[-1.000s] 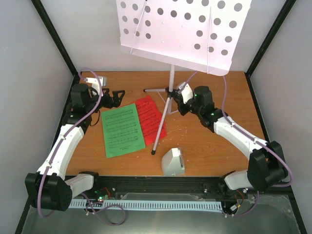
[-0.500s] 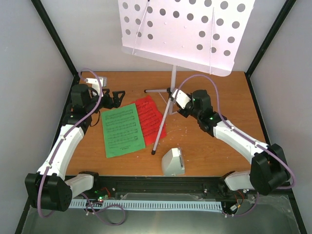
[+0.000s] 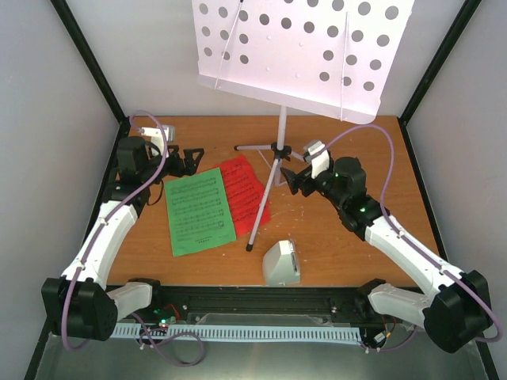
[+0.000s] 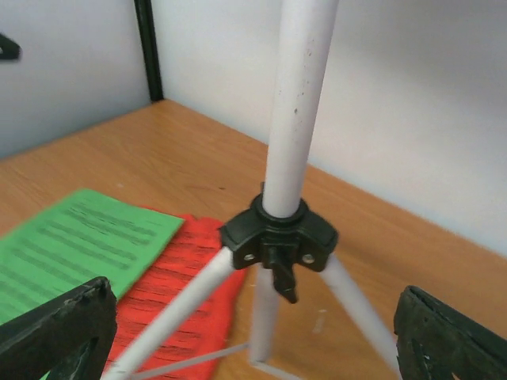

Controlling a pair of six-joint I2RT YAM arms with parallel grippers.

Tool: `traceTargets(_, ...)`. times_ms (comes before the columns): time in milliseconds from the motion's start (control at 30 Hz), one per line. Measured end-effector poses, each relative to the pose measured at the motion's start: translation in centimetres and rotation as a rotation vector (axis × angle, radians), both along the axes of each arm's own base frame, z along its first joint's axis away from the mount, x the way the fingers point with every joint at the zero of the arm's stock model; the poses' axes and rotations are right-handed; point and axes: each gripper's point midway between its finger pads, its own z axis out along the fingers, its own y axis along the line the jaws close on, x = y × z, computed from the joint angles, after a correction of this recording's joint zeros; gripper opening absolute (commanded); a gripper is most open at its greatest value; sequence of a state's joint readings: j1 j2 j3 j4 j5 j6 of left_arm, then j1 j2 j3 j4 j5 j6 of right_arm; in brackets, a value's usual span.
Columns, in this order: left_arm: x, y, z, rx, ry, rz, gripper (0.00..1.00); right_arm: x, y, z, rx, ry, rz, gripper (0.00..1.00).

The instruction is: Pack up the instrument practice props

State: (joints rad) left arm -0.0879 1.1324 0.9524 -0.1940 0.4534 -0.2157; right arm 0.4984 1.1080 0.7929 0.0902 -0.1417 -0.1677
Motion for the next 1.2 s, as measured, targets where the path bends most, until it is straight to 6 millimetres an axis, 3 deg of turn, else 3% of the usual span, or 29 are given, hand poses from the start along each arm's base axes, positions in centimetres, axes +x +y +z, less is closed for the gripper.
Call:
traceTargets(267, -0.1, 0.0, -0.6, 0.003, 0.011, -0.001, 0.99, -0.3, -0.1, -0.4, 0.432, 0.323, -0.039, 0.92)
traceTargets(433, -0.1, 0.0, -0.3, 0.005, -0.008, -0.002, 1.0, 0.1, -0.2, -1.7, 0.733, 0.546, -0.117, 0.98)
traceTargets(667, -0.1, 0.0, -0.1, 0.003, -0.016, -0.003, 0.99, 0.7, -0.4, -1.2, 1.046, 0.716, -0.181, 0.91)
traceTargets(833, -0.1, 0.0, -0.1, 0.002, -0.016, -0.006, 1.0, 1.2, -0.9, -1.9, 1.189, 0.794, -0.242, 0.87)
traceTargets(1033, -0.1, -0.1, -0.1, 0.002, -0.015, -0.007, 0.99, 1.8, -0.6, -2.6, 1.272, 0.854, -0.28, 0.74)
traceTargets(1200, 0.0, -0.2, -0.3, 0.0, -0.008, -0.012, 1.0, 2.5, -0.6, -3.4, 1.327, 0.887, -0.32, 0.71)
